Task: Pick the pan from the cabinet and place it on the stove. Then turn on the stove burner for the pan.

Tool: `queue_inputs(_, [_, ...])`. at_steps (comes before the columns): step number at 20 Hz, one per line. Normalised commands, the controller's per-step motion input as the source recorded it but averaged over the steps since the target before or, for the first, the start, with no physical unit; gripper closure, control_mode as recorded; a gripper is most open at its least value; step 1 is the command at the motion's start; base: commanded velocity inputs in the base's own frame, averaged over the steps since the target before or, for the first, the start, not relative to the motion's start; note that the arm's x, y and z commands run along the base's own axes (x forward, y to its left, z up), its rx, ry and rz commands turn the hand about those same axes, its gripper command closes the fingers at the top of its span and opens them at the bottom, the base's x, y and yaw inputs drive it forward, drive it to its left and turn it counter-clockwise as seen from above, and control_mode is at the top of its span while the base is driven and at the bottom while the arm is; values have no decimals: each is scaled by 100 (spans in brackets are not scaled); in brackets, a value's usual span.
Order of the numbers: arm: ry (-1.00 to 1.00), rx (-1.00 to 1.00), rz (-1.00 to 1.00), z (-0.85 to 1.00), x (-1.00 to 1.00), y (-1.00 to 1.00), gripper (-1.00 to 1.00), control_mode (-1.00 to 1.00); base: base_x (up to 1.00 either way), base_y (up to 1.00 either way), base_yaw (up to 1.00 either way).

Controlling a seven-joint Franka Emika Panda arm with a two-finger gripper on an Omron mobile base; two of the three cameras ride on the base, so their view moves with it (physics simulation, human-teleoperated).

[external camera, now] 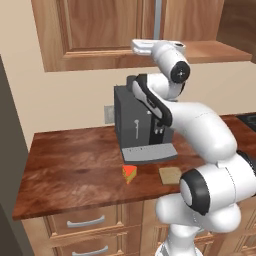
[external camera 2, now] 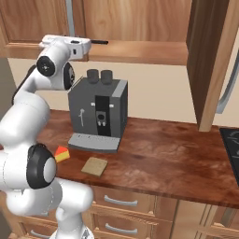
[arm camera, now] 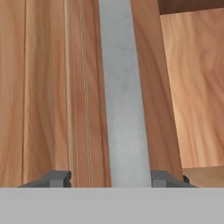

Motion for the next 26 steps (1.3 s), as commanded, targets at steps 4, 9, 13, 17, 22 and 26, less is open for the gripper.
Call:
queue_inputs(4, [10,0,0,-16,16,-34,100,-100,0,0,0])
queue_inputs(9, [16,0,0,-15,13,-27,100,-100,0,0,0])
queue_inputs(13, [14,0,-5,-10,-1,-13,100,-100,0,0,0])
queue_inputs(17, [0,0,-12,-10,-38,0,100,-100,0,0,0])
queue_inputs(22, [0,0,-12,-1,-64,11,100,-100,0,0,0])
queue_inputs(26, [0,0,-9,0,-77,13,100,-100,0,0,0])
